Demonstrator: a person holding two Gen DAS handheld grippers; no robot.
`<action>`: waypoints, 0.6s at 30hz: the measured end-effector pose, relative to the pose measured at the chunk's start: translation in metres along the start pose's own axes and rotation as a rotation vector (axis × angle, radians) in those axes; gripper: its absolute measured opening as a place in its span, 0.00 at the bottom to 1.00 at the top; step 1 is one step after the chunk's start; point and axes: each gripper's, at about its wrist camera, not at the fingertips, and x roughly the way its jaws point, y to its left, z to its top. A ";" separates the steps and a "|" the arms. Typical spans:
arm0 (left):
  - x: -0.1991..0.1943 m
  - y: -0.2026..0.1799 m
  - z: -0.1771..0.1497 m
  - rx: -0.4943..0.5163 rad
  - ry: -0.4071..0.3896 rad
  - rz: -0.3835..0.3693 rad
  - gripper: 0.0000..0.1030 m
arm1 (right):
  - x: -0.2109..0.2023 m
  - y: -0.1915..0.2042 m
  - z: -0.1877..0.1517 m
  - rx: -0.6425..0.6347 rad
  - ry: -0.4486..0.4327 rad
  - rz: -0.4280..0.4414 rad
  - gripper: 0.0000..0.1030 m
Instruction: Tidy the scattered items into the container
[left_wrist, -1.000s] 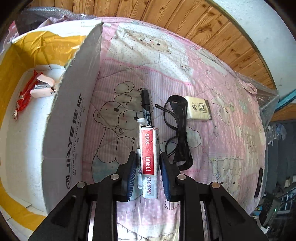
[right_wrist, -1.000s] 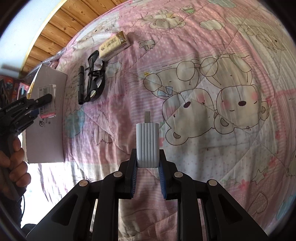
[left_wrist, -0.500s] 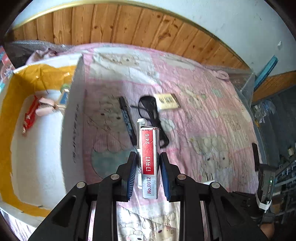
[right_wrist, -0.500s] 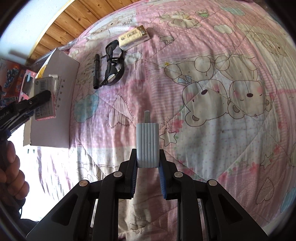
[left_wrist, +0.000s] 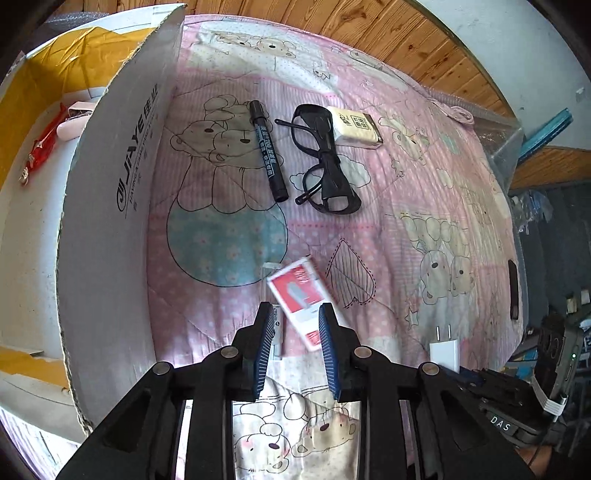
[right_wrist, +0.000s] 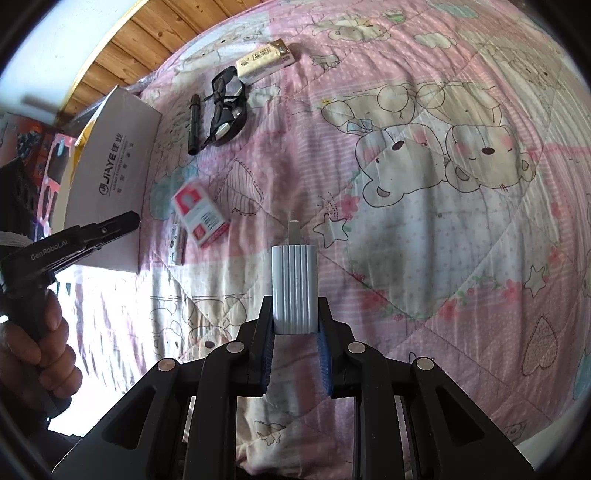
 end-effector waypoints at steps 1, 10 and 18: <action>0.000 -0.004 -0.002 0.020 0.003 0.012 0.03 | -0.001 0.000 -0.001 -0.002 -0.004 0.003 0.21; 0.025 -0.013 -0.002 -0.049 0.070 -0.010 0.41 | -0.003 0.001 0.000 -0.013 -0.015 0.014 0.21; 0.084 -0.023 0.019 -0.187 0.100 -0.011 0.39 | 0.001 -0.017 -0.001 0.007 0.012 0.016 0.21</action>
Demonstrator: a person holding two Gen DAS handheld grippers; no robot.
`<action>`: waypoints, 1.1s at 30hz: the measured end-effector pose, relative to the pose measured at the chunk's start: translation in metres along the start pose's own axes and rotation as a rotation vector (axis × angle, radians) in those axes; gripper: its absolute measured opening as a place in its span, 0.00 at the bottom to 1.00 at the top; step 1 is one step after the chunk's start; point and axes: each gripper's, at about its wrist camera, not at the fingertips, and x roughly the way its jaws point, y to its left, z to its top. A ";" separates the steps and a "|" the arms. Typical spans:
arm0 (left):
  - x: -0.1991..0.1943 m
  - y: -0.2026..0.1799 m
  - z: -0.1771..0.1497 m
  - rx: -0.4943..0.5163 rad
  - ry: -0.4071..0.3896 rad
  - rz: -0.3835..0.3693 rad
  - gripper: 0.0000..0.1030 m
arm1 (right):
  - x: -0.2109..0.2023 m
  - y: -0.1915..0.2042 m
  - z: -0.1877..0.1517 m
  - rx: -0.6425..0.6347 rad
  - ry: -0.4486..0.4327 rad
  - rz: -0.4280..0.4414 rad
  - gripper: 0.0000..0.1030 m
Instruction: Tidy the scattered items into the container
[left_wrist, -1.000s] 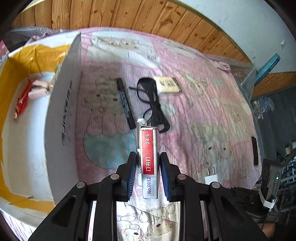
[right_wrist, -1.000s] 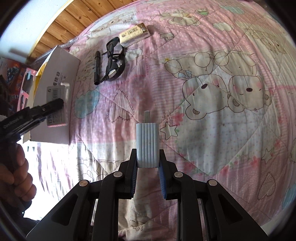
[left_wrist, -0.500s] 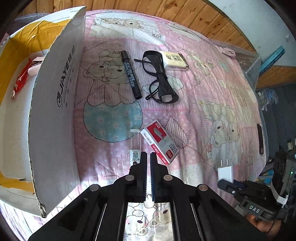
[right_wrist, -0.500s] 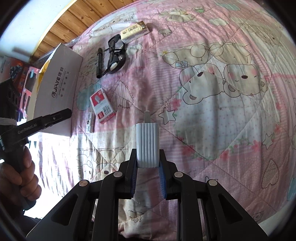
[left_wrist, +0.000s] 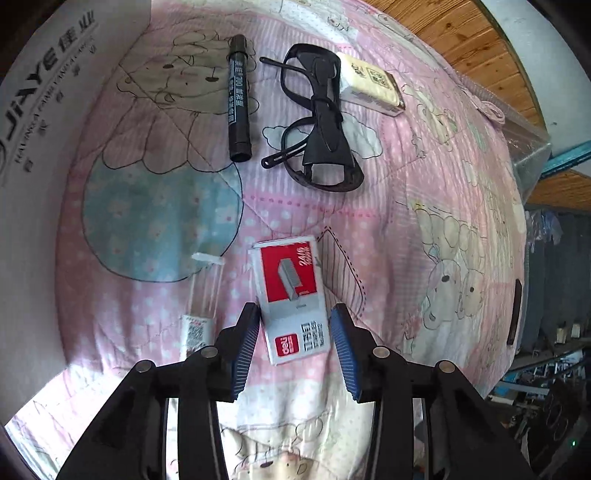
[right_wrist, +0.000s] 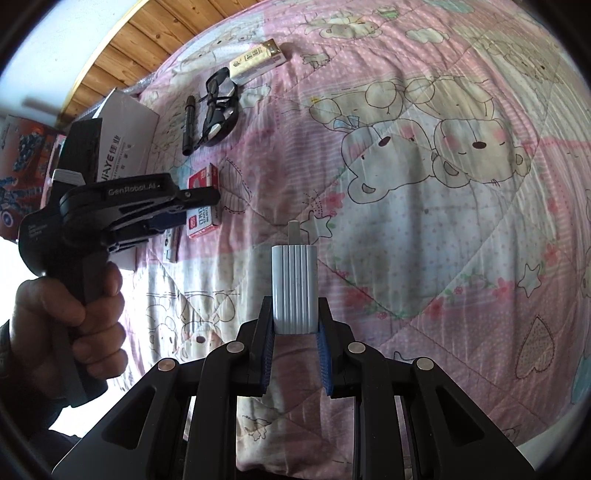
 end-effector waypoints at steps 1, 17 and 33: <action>0.001 -0.003 0.002 -0.001 -0.026 -0.006 0.40 | 0.001 -0.001 0.001 -0.002 0.002 0.001 0.21; -0.048 -0.029 -0.003 0.148 -0.056 0.002 0.37 | -0.008 0.016 0.019 -0.042 -0.029 0.011 0.21; -0.126 -0.003 -0.050 0.200 -0.129 -0.077 0.37 | -0.033 0.081 -0.003 -0.147 -0.078 -0.025 0.21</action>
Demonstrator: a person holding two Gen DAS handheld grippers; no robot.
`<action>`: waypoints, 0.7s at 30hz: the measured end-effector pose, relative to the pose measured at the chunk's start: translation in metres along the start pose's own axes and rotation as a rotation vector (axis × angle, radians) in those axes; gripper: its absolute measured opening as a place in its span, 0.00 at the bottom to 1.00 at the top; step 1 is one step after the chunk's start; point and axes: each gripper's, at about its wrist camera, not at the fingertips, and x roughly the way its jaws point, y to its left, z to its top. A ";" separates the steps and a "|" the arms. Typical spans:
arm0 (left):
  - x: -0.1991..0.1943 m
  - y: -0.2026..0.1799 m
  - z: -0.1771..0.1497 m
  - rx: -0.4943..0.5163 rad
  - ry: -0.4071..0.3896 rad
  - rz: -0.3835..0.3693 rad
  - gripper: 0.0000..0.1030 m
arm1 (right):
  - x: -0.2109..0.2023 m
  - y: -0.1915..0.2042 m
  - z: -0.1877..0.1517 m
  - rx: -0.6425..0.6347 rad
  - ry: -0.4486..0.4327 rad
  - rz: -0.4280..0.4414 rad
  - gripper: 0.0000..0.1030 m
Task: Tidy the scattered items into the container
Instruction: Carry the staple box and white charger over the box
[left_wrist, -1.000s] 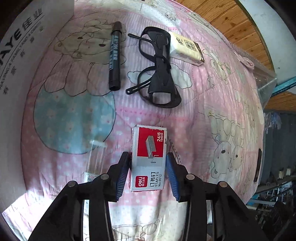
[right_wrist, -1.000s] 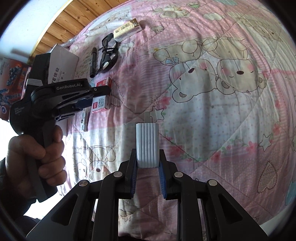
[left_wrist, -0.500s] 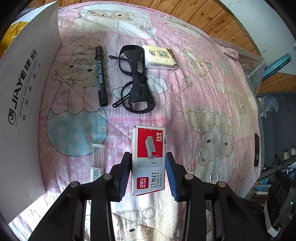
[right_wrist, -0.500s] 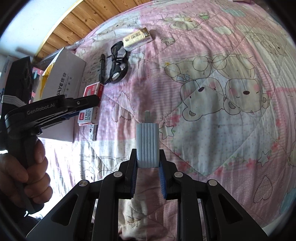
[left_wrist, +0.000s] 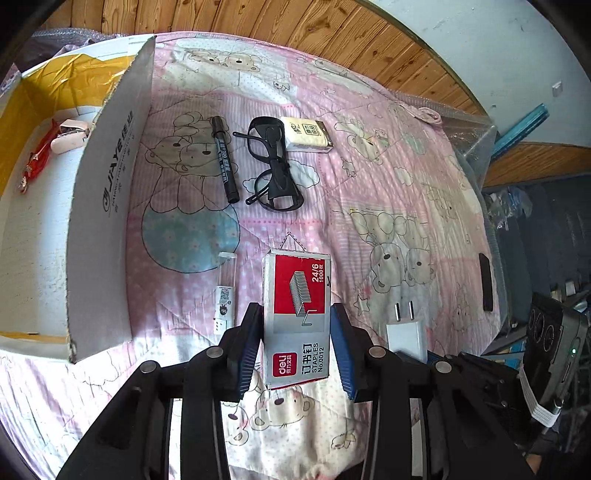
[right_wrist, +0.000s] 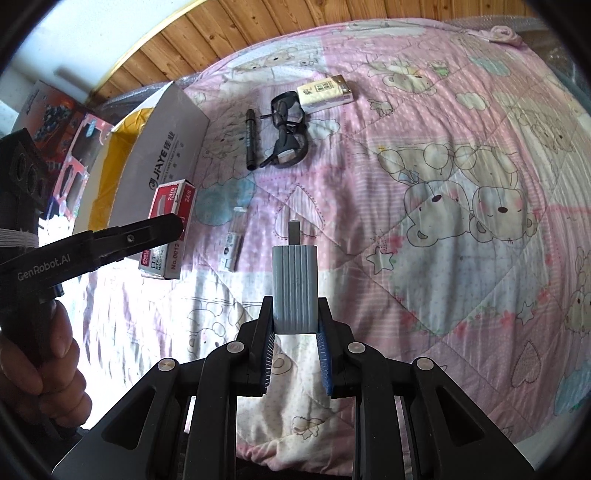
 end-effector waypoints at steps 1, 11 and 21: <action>-0.006 0.001 -0.002 0.005 -0.008 -0.001 0.37 | -0.001 0.005 -0.001 -0.009 -0.001 0.000 0.21; -0.064 0.018 -0.014 0.011 -0.122 0.042 0.37 | -0.014 0.060 -0.003 -0.138 -0.018 -0.005 0.21; -0.108 0.033 -0.021 0.001 -0.232 0.088 0.37 | -0.021 0.116 0.004 -0.290 -0.012 0.004 0.21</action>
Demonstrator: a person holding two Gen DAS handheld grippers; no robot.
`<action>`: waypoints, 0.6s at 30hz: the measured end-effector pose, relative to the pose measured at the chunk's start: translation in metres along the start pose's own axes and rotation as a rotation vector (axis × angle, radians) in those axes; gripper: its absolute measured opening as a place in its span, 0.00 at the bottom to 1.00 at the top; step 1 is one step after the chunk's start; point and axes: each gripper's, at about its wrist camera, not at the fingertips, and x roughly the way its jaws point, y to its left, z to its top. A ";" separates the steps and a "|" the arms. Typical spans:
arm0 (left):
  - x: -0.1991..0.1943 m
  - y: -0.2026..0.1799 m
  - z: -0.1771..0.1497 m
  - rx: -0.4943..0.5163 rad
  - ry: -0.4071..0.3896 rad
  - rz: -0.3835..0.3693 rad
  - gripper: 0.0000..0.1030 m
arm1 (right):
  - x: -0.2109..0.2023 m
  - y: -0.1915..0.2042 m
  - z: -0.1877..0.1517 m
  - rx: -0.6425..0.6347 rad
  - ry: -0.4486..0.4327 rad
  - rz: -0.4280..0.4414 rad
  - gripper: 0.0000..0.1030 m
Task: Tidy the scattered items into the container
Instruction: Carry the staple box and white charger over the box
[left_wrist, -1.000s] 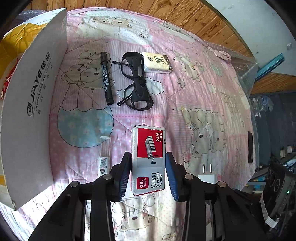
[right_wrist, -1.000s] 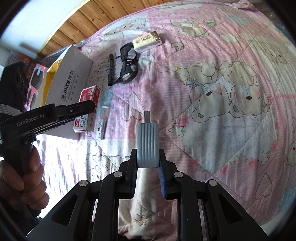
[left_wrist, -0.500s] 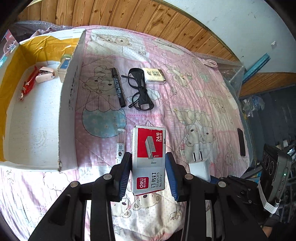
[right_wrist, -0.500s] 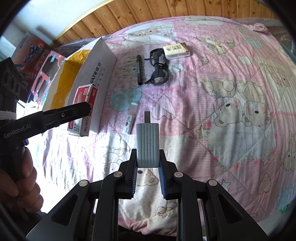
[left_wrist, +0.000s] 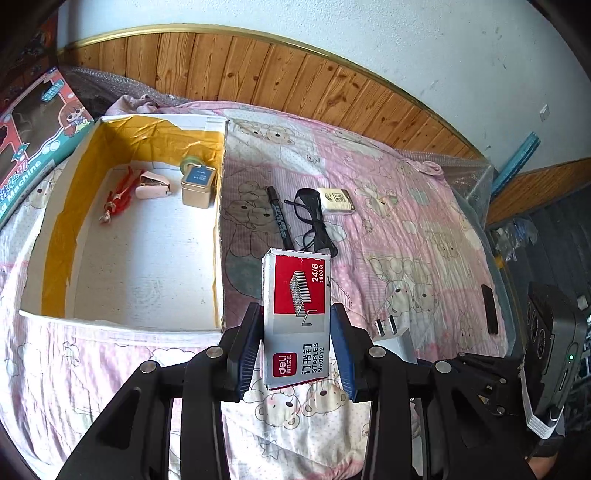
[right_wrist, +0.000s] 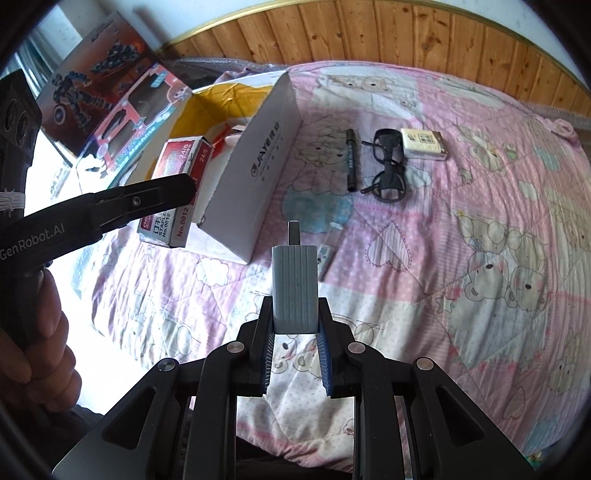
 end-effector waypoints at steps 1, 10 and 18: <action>-0.003 0.002 0.000 0.000 -0.008 0.005 0.37 | -0.001 0.005 0.002 -0.012 -0.002 0.003 0.21; -0.032 0.020 0.004 -0.012 -0.072 0.045 0.37 | -0.008 0.040 0.021 -0.100 -0.031 0.020 0.21; -0.047 0.035 0.006 -0.037 -0.107 0.069 0.37 | -0.018 0.059 0.035 -0.143 -0.067 0.031 0.21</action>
